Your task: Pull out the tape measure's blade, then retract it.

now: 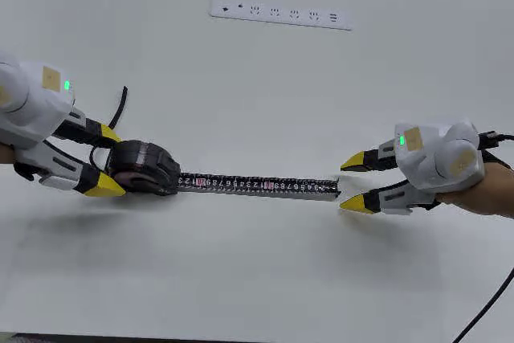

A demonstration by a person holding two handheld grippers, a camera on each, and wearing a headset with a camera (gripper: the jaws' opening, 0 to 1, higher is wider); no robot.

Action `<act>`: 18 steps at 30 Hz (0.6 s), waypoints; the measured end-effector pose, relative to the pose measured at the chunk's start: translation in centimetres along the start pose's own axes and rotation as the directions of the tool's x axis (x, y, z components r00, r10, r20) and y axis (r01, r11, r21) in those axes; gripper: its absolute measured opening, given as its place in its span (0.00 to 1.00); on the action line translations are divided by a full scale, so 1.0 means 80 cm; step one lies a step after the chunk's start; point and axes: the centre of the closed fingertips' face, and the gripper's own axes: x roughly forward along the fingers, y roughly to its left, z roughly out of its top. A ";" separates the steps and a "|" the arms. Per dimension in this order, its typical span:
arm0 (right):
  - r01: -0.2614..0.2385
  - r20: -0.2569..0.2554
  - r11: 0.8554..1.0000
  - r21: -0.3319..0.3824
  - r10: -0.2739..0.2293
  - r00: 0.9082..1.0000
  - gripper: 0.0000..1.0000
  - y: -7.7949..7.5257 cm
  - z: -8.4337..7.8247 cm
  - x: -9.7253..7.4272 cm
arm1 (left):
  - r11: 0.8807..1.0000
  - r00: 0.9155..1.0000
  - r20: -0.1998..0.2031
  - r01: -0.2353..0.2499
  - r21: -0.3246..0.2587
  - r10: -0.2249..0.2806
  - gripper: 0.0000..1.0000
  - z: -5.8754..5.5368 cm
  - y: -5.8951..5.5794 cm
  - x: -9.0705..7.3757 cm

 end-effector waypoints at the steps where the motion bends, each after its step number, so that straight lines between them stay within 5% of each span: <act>1: 0.002 0.001 1.000 -0.001 -0.002 1.000 0.35 0.000 0.000 -0.001 | 1.000 1.000 0.005 -0.002 -0.004 0.002 0.41 -0.001 -0.001 0.000; 18: 0.056 0.027 0.994 0.091 -0.059 0.998 0.46 0.015 -0.006 -0.016 | 0.989 0.990 0.110 -0.073 -0.128 0.087 0.46 -0.011 -0.017 -0.015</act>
